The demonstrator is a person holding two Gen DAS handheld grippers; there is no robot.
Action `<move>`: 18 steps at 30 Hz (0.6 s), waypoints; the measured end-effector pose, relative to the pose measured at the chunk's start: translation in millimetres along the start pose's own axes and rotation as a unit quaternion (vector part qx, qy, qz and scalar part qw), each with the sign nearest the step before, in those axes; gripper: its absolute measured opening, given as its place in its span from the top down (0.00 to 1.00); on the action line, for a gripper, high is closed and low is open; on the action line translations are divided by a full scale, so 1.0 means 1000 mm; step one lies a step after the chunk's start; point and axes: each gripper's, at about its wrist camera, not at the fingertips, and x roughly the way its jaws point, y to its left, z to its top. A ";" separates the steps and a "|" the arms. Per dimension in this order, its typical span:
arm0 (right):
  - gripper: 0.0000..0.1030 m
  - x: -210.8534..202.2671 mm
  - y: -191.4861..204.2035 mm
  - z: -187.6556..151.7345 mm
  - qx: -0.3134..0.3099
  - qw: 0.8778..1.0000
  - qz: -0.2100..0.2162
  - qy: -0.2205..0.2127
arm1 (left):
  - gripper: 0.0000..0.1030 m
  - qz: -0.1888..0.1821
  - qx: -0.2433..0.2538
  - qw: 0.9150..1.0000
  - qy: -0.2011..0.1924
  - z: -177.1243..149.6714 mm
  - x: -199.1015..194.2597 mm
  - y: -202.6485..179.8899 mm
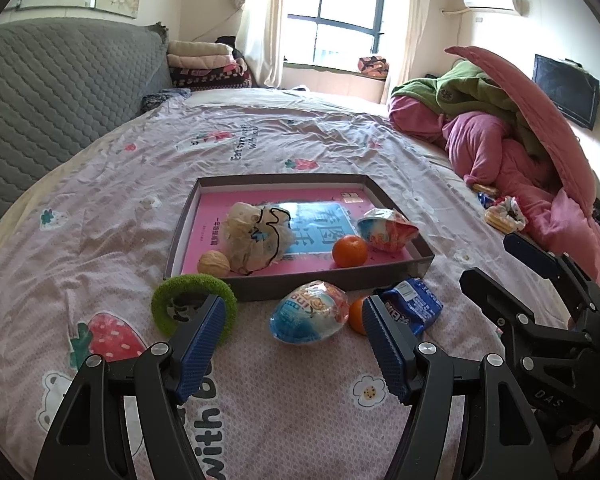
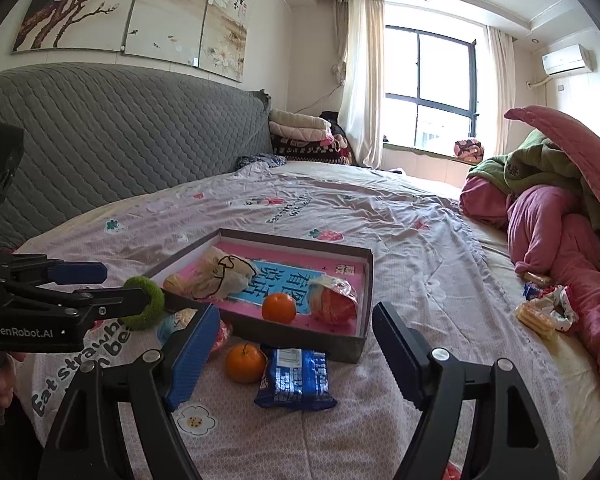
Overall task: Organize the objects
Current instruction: 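Move left tool toward the clear bag with blue toy while right tool approaches the blue snack packet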
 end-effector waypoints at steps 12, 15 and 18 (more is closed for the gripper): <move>0.24 0.011 -0.002 -0.013 0.005 0.999 -0.008 0.034 | 0.30 -0.015 0.005 0.999 0.033 -0.019 0.014 -0.004; 0.24 0.012 -0.004 -0.016 0.007 0.999 -0.011 0.041 | 0.30 -0.019 0.007 0.999 0.042 -0.024 0.018 -0.005; 0.24 0.013 -0.004 -0.019 0.007 0.999 -0.014 0.047 | 0.30 -0.025 0.006 0.999 0.048 -0.027 0.021 -0.005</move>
